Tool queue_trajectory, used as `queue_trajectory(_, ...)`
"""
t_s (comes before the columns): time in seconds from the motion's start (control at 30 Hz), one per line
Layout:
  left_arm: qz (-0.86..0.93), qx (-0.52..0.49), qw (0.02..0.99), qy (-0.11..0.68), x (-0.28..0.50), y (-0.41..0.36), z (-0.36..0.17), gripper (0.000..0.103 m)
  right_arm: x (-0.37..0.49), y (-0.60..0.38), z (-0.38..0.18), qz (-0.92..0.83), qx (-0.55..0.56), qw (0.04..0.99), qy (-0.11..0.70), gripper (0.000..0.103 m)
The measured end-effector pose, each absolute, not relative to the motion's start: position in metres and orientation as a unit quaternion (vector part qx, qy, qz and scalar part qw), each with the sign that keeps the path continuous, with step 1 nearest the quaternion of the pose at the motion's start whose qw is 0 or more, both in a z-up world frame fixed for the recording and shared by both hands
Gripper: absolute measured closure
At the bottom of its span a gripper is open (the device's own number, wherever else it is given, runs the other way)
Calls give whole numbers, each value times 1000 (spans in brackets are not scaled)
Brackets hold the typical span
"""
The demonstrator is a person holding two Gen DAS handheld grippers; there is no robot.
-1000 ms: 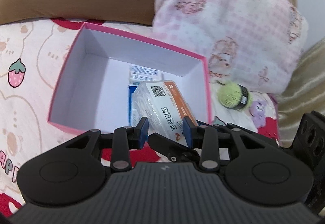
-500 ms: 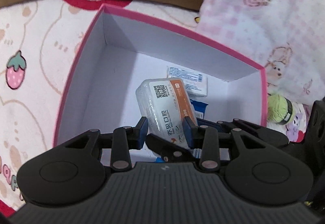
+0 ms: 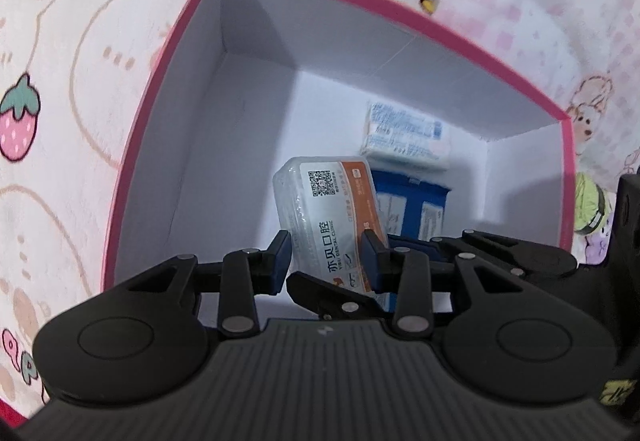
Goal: Organize objects
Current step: 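Lower the clear box into the pink box with the left gripper, then open the left gripper to release the clear box and lift away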
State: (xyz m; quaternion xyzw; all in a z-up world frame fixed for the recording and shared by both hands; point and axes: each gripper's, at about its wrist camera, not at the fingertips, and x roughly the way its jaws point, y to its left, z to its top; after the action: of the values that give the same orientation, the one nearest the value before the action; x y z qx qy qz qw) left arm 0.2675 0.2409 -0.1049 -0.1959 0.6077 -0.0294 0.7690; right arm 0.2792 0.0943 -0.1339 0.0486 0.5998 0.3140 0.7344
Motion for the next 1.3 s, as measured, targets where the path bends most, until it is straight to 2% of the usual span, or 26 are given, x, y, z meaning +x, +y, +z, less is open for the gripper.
queue_trajectory(0.2, -21, -195, 763, 616, 266, 242, -114, 67, 279, 97, -144, 316, 49, 722, 613, 33)
queue_trajectory(0.33, -40, -186, 771, 607, 264, 244, -117, 69, 280, 95, -147, 340, 43, 702, 624, 29)
queue_trajectory(0.47, -52, -184, 773, 605, 265, 242, -120, 69, 287, 82, -151, 345, 74, 688, 634, 29)
queue_trajectory(0.7, -45, -189, 772, 605, 271, 241, -131, 62, 283, 68, -149, 351, 95, 692, 623, 31)
queue_trajectory(0.93, -42, -198, 757, 622, 268, 243, -133, 65, 275, 64, -144, 340, 90, 707, 613, 43)
queue_trajectory(1.3, -49, -172, 764, 619, 260, 235, -129, 64, 255, 70, -132, 343, 48, 718, 604, 43)
